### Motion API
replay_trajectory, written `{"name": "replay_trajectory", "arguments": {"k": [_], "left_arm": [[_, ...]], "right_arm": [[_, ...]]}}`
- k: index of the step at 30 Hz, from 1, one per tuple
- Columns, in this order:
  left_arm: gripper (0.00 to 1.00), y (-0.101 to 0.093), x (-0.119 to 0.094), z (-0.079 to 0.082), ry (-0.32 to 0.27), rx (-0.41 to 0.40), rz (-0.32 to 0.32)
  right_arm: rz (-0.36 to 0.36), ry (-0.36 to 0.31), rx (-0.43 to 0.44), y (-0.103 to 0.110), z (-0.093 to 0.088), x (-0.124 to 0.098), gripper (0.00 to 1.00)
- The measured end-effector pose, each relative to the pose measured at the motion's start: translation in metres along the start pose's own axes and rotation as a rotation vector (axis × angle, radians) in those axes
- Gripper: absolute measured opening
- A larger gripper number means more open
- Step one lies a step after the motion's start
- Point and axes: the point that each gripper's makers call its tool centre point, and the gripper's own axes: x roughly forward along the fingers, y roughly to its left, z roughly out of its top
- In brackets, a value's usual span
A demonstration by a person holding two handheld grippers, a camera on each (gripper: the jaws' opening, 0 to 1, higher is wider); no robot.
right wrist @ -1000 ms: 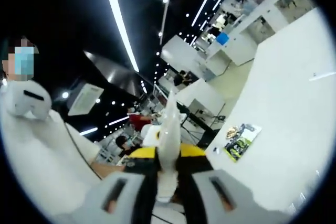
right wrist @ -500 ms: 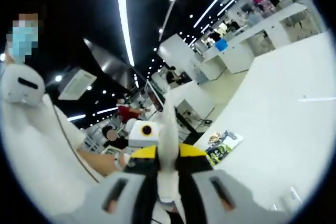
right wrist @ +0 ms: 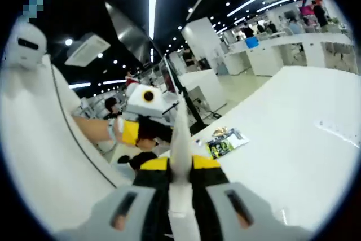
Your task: Arrange the skincare products in the storage area until every visible bottle or jar stands upright without overlapping.
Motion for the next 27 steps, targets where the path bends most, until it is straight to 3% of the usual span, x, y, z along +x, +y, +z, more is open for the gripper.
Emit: {"name": "replay_trajectory", "arguments": {"k": [3,9,13,19,21,27], "left_arm": [[0.37,0.009,0.009,-0.014,0.062,0.053,0.059],[0.25,-0.005,0.021,-0.042,0.150,0.076,0.016],[0.21,-0.006,0.023,-0.059,0.191,0.117,0.029],[0.13,-0.011,0.021,-0.069,0.202,0.173,0.026],[0.09,-0.012,0.019,-0.076,0.222,0.252,0.048],[0.04,-0.008,0.017,-0.073,0.200,0.292,0.088]], "right_arm": [[0.036,0.040,-0.063,0.006,-0.013,0.001,0.11],[0.109,0.071,-0.103,0.022,-0.036,0.000,0.11],[0.136,0.115,-0.117,0.030,-0.052,-0.002,0.11],[0.213,0.141,-0.115,0.041,-0.065,-0.003,0.12],[0.239,0.155,-0.122,0.043,-0.068,0.000,0.13],[0.249,0.187,-0.130,0.037,-0.067,0.005,0.17]]}}
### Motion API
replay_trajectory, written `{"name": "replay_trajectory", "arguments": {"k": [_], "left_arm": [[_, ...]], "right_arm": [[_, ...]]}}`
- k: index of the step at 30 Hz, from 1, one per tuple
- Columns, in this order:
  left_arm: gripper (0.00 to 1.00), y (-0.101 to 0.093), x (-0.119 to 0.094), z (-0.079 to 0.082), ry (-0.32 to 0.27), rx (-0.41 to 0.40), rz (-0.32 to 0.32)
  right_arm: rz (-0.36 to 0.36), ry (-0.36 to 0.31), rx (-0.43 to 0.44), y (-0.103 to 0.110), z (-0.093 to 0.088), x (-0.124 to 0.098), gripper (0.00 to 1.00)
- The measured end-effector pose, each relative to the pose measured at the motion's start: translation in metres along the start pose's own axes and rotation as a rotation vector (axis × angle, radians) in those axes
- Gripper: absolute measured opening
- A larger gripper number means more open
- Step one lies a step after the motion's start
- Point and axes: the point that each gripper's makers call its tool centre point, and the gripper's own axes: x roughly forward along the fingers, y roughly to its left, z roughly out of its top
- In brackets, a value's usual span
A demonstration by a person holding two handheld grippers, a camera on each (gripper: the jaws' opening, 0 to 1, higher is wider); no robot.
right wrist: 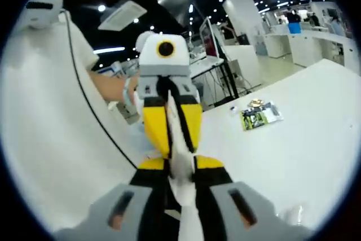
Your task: Arrange the skincare products in the storage area until every visible bottle or jar stands upright without overlapping.
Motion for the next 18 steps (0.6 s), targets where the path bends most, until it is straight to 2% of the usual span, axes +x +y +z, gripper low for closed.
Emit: {"name": "replay_trajectory", "arguments": {"k": [5,9,10,11,15,16,18], "left_arm": [[0.04,0.011,-0.002,0.008,-0.023,0.017,0.036],[0.03,0.019,-0.004,0.010,-0.017,0.035,0.059],[0.03,0.023,-0.005,0.008,0.003,0.055,0.077],[0.03,0.025,-0.005,0.007,0.010,0.063,0.087],[0.03,0.032,-0.010,0.002,0.037,0.088,0.111],[0.03,0.035,-0.013,-0.002,0.043,0.093,0.121],[0.03,0.040,-0.014,-0.008,0.058,0.103,0.135]], "right_arm": [[-0.021,-0.015,0.008,-0.010,0.008,0.001,0.19],[-0.059,0.005,-0.013,-0.019,0.008,0.002,0.20],[-0.088,0.071,-0.053,-0.024,-0.001,0.000,0.20],[-0.096,0.094,-0.073,-0.026,-0.004,0.000,0.20],[-0.115,0.152,-0.112,-0.029,-0.012,-0.007,0.23],[-0.139,0.187,-0.138,-0.032,-0.015,-0.013,0.23],[-0.151,0.203,-0.171,-0.034,-0.014,-0.017,0.23]]}}
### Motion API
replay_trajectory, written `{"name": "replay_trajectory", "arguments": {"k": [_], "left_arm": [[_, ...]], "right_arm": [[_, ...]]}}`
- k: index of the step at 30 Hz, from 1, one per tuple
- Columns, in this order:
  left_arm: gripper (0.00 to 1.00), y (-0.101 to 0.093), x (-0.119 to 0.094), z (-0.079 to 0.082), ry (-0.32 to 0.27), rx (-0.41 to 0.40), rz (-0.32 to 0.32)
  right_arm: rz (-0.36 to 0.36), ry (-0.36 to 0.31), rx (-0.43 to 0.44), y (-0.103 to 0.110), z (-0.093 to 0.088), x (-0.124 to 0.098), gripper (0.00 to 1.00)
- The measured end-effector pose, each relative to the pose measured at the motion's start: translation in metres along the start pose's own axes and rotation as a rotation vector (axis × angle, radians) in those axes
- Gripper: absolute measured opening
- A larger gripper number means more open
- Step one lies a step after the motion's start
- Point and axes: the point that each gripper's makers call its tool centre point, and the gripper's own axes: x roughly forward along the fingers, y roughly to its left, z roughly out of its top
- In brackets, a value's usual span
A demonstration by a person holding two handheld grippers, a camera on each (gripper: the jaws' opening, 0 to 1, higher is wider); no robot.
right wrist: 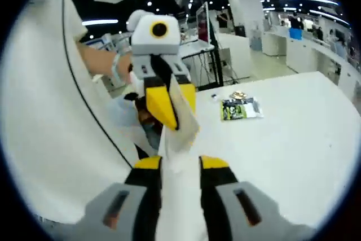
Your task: Arrange the skincare products in the storage area until every visible bottle or jar stands upright without overlapping.
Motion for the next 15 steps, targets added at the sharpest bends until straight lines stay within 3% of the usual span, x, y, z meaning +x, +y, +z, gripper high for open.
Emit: {"name": "replay_trajectory", "arguments": {"k": [4,9,15], "left_arm": [[0.03,0.005,0.002,-0.015,0.035,0.038,0.025],[0.03,0.009,0.015,-0.037,0.094,0.122,0.035],[0.03,0.010,0.024,-0.039,0.062,0.157,0.033]], "right_arm": [[-0.041,0.086,-0.063,-0.007,-0.006,-0.007,0.25],[-0.056,0.146,-0.099,-0.008,-0.013,0.001,0.27],[-0.066,0.166,-0.125,-0.004,-0.017,0.001,0.23]]}}
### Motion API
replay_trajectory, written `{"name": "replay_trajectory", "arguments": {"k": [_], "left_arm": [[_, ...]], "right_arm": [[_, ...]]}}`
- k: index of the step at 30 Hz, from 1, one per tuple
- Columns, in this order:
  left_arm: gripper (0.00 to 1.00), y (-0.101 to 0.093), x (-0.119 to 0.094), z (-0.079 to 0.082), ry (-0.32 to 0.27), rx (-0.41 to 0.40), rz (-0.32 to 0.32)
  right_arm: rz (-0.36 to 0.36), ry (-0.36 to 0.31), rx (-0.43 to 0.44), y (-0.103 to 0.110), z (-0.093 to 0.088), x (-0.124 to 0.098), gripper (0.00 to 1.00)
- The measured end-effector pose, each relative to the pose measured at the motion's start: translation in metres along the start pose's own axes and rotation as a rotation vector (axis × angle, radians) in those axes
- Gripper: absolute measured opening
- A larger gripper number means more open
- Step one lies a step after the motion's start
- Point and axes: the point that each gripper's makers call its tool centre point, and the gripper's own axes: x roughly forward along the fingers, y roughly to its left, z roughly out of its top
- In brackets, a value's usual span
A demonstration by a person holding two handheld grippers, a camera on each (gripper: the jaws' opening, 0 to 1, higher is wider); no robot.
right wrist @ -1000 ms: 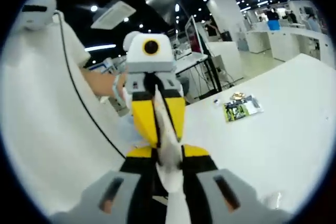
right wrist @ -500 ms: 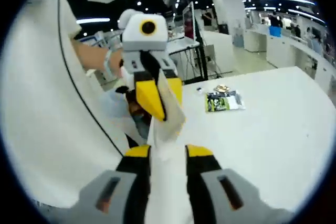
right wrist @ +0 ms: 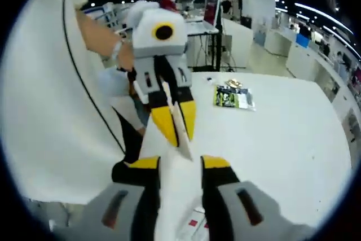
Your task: Arrange the skincare products in the storage area until every visible bottle or jar stands upright without overlapping.
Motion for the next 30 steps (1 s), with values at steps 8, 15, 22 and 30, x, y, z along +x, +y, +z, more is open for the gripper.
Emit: {"name": "replay_trajectory", "arguments": {"k": [8,15,22,30], "left_arm": [[0.04,-0.018,0.014,0.008,-0.059,0.065,-0.060],[0.06,-0.021,0.015,0.003,-0.066,0.102,-0.059],[0.08,-0.017,0.016,-0.005,-0.047,0.136,-0.031],[0.10,-0.013,0.021,-0.020,0.023,0.122,-0.004]], "right_arm": [[-0.041,0.033,-0.062,0.002,-0.004,-0.013,0.05],[-0.052,0.075,-0.094,0.008,0.000,-0.016,0.00],[-0.062,0.140,-0.160,0.008,-0.003,-0.008,0.00],[-0.057,0.146,-0.161,0.007,-0.013,0.002,0.01]]}}
